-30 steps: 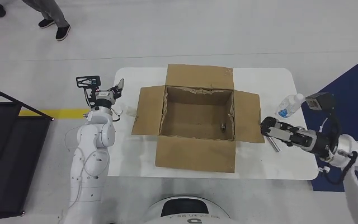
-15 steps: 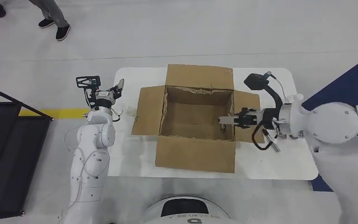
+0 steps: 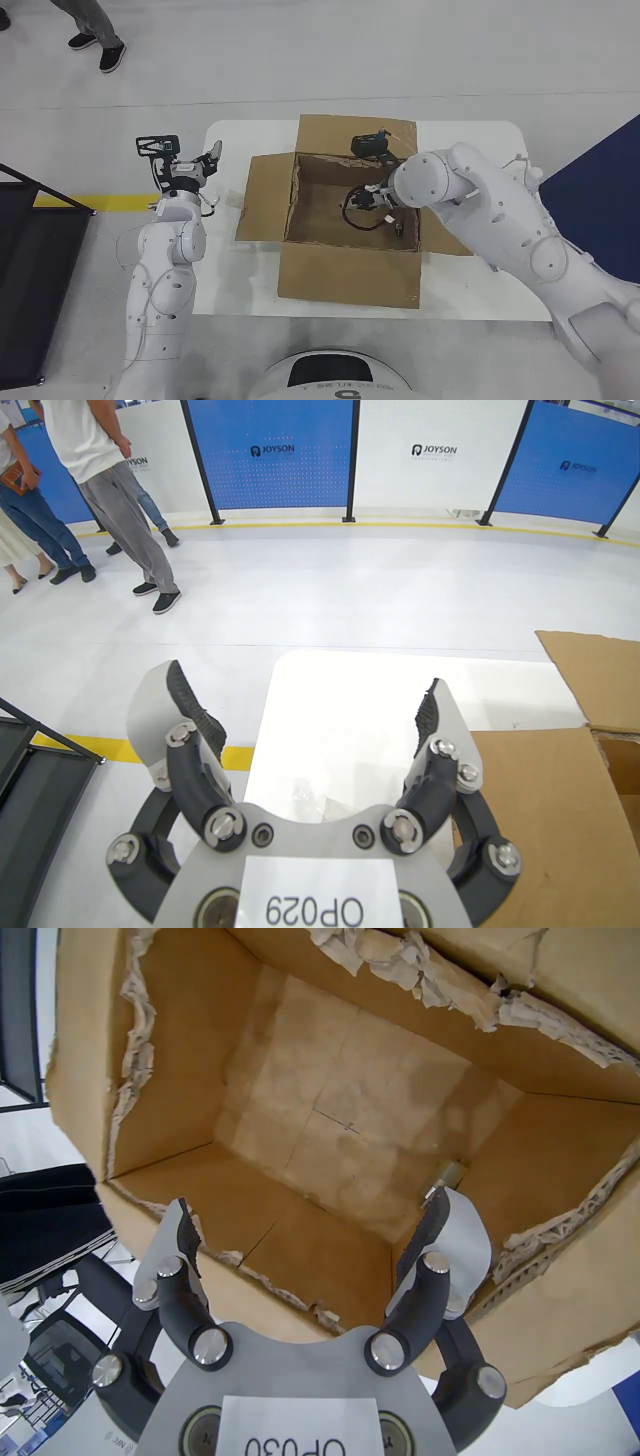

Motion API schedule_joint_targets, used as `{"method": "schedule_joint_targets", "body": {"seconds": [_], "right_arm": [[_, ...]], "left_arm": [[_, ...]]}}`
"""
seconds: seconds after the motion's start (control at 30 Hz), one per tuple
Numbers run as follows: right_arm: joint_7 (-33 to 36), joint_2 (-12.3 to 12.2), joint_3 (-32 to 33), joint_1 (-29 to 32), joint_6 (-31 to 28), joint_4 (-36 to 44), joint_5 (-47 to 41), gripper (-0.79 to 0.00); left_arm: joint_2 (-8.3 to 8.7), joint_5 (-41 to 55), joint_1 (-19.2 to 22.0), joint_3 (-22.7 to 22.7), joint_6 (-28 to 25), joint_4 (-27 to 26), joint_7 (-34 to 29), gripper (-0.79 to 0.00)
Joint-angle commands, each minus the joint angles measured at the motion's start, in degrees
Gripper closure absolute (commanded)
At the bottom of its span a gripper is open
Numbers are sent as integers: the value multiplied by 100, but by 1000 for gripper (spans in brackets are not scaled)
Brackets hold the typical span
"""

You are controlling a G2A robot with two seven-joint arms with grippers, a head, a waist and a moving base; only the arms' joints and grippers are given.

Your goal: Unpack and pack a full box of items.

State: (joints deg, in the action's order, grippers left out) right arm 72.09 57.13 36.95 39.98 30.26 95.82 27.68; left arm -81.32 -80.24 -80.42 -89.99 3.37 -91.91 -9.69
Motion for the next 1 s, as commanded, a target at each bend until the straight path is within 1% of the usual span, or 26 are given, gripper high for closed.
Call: {"method": "schedule_joint_targets", "body": {"seconds": [0.0, 0.1, 0.23, 0.37, 0.4, 0.47, 0.6, 0.67, 0.77, 0.9, 0.97], "right_arm": [[-99, 71, -167, -17, 84, -245, 105, -785], [-205, 151, -354, 4, 340, -588, 321, -785], [-285, 197, -388, 71, 361, -932, 353, -782], [-334, 240, -417, 153, 257, -1221, 326, -742], [-339, 257, -423, 169, 204, -1264, 280, -748], [-401, 290, -443, 196, 139, -1368, 251, -723], [-488, 366, -537, 216, 206, -1556, 357, -717], [-510, 407, -573, 221, 223, -1643, 374, -702], [-529, 465, -614, 217, 218, -1756, 387, -711], [-493, 541, -668, 192, 192, -1829, 405, -702], [-483, 576, -646, 176, 46, -1786, 298, -705]], "left_arm": [[0, 0, 0, 0, 0, 0, 0, -785], [0, 0, 0, 0, 0, 0, 0, -785], [0, 0, 0, 0, 0, 0, 0, -785], [0, 0, 0, 0, 0, 0, 0, -785], [0, 0, 0, 0, 0, 0, 0, -785], [0, 0, 0, 0, 0, 0, 0, -785], [0, 0, 0, 0, 0, 0, 0, -785], [0, 0, 0, 0, 0, 0, 0, -785], [0, 0, 0, 0, 0, 0, 0, -785], [0, 0, 0, 0, 0, 0, 0, -785], [0, 0, 0, 0, 0, 0, 0, -785]]}}
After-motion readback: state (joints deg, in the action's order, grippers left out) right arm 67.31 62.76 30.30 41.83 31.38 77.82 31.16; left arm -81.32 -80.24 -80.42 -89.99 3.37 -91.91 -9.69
